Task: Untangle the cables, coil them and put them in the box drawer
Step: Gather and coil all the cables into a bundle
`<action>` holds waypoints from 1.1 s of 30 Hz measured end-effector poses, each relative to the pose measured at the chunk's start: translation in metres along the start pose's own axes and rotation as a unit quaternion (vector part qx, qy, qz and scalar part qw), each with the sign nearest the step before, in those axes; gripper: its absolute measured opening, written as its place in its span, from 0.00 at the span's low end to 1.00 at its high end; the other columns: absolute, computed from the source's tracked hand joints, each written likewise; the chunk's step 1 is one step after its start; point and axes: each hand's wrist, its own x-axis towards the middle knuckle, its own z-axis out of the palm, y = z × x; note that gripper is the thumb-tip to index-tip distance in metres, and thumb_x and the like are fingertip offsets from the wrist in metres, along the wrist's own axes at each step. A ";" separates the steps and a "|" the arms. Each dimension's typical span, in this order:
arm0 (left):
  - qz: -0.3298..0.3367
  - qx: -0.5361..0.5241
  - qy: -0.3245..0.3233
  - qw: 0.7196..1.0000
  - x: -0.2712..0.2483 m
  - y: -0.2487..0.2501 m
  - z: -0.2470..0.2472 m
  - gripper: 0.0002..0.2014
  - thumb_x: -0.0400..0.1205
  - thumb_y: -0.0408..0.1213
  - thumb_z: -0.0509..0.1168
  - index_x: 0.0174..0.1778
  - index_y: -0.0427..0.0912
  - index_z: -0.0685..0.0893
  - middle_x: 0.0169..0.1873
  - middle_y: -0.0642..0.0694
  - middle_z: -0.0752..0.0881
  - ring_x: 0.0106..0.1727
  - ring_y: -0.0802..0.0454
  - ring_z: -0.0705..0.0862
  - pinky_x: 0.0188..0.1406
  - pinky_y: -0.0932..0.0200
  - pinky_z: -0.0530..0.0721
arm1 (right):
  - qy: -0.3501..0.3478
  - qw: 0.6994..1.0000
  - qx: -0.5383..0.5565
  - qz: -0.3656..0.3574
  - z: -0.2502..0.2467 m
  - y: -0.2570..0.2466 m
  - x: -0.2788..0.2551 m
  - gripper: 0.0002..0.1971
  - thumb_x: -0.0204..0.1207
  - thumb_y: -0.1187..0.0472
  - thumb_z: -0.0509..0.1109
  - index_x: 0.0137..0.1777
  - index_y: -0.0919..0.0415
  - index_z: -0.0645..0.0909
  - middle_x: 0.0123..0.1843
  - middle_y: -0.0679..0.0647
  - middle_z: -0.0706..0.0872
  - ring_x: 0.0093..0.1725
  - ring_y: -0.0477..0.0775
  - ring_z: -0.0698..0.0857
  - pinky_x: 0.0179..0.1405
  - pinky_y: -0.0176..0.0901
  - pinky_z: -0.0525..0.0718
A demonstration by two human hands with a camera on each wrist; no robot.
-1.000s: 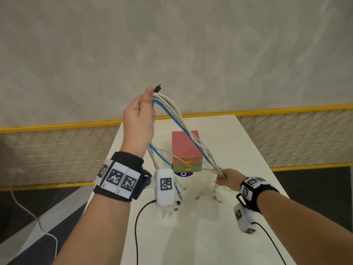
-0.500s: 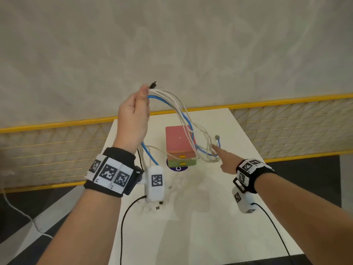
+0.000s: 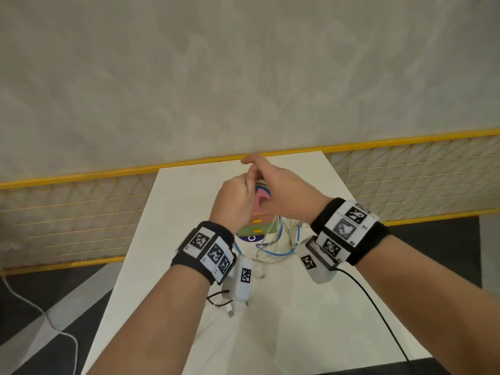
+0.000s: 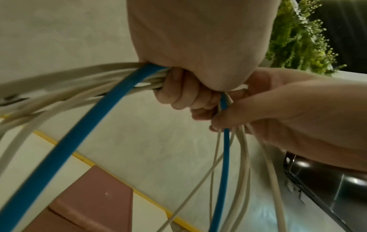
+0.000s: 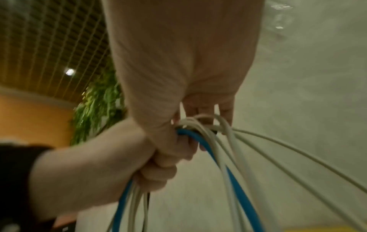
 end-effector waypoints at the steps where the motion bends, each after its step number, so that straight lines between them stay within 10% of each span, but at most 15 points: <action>1: 0.005 -0.008 -0.002 1.000 -0.001 0.001 0.000 0.29 0.86 0.58 0.42 0.31 0.47 0.79 0.34 0.41 0.87 0.39 0.39 0.84 0.40 0.48 0.80 | 0.016 0.999 -0.027 0.014 0.004 0.000 0.004 0.32 0.65 0.68 0.67 0.69 0.50 0.64 0.45 0.50 0.85 0.42 0.55 0.85 0.41 0.49 0.83; 5: 0.027 -0.056 -0.064 0.996 -0.004 0.001 0.002 0.27 0.84 0.59 0.54 0.34 0.38 0.78 0.29 0.42 0.81 0.33 0.46 0.78 0.37 0.50 0.76 | 0.033 0.997 -0.051 0.037 0.012 0.005 0.009 0.13 0.67 0.68 0.64 0.51 0.59 0.78 0.35 0.54 0.86 0.36 0.61 0.84 0.34 0.47 0.79; 9: -0.056 -0.111 -0.123 0.985 -0.015 -0.037 0.005 0.19 0.82 0.54 0.64 0.48 0.38 0.84 0.34 0.39 0.82 0.35 0.50 0.80 0.37 0.48 0.81 | 0.161 0.977 0.073 0.117 -0.016 0.024 0.014 0.16 0.62 0.75 0.63 0.44 0.57 0.84 0.34 0.53 0.86 0.29 0.41 0.80 0.30 0.35 0.75; 13: -0.109 -0.072 -0.150 0.980 -0.040 -0.057 0.007 0.12 0.87 0.44 0.59 0.38 0.51 0.77 0.27 0.53 0.77 0.32 0.56 0.80 0.36 0.61 0.80 | 0.216 0.957 0.065 0.183 -0.048 0.061 0.003 0.13 0.65 0.73 0.70 0.44 0.54 0.81 0.30 0.48 0.81 0.26 0.39 0.77 0.28 0.34 0.73; 15: -0.125 -0.025 -0.146 0.981 -0.037 -0.062 0.012 0.13 0.88 0.45 0.56 0.38 0.48 0.75 0.29 0.49 0.75 0.34 0.46 0.79 0.37 0.54 0.81 | 0.120 0.966 -0.021 0.227 -0.041 0.073 -0.007 0.15 0.65 0.66 0.77 0.51 0.56 0.80 0.34 0.51 0.81 0.34 0.51 0.80 0.36 0.40 0.75; 18: -0.129 0.045 -0.129 0.982 -0.023 -0.066 0.018 0.14 0.89 0.43 0.55 0.41 0.39 0.76 0.34 0.40 0.80 0.37 0.42 0.77 0.38 0.49 0.76 | -0.003 0.947 -0.169 0.275 -0.026 0.071 -0.024 0.44 0.64 0.58 0.80 0.78 0.56 0.61 0.60 0.60 0.81 0.62 0.62 0.79 0.62 0.55 0.78; 22: -0.092 0.115 -0.147 0.978 -0.010 -0.047 0.032 0.16 0.88 0.42 0.56 0.52 0.32 0.82 0.44 0.33 0.86 0.45 0.36 0.83 0.44 0.47 0.79 | -0.032 0.945 -0.303 0.120 0.012 0.039 -0.029 0.47 0.70 0.61 0.71 0.83 0.57 0.45 0.82 0.61 0.58 0.84 0.62 0.48 0.81 0.69 0.45; 24: -0.057 0.113 -0.164 0.978 -0.005 -0.034 0.038 0.13 0.87 0.39 0.57 0.54 0.34 0.83 0.41 0.36 0.86 0.43 0.37 0.84 0.42 0.49 0.81 | -0.047 0.955 -0.291 0.045 0.034 0.033 -0.024 0.35 0.70 0.67 0.66 0.79 0.58 0.61 0.72 0.61 0.74 0.79 0.62 0.65 0.81 0.68 0.46; 26: -0.024 0.086 -0.176 0.980 -0.006 -0.025 0.038 0.10 0.86 0.38 0.59 0.54 0.40 0.83 0.39 0.43 0.85 0.42 0.42 0.84 0.40 0.51 0.80 | -0.060 0.974 -0.211 0.064 0.037 0.031 -0.021 0.21 0.71 0.71 0.62 0.65 0.62 0.73 0.55 0.61 0.85 0.61 0.62 0.81 0.73 0.56 0.68; 28: -0.016 0.028 -0.183 0.983 -0.010 -0.033 0.035 0.09 0.85 0.44 0.61 0.57 0.49 0.83 0.41 0.50 0.86 0.43 0.50 0.85 0.45 0.51 0.83 | -0.075 0.981 -0.147 0.102 0.028 0.032 -0.019 0.12 0.73 0.71 0.62 0.56 0.66 0.79 0.49 0.64 0.87 0.51 0.64 0.84 0.51 0.48 0.76; 33: -0.066 0.014 -0.179 0.981 -0.030 -0.081 0.019 0.15 0.85 0.51 0.60 0.60 0.45 0.81 0.40 0.46 0.87 0.38 0.50 0.86 0.40 0.58 0.83 | 0.060 0.983 -0.058 0.166 0.001 0.059 -0.030 0.14 0.66 0.77 0.61 0.44 0.63 0.84 0.34 0.58 0.84 0.35 0.58 0.79 0.31 0.42 0.72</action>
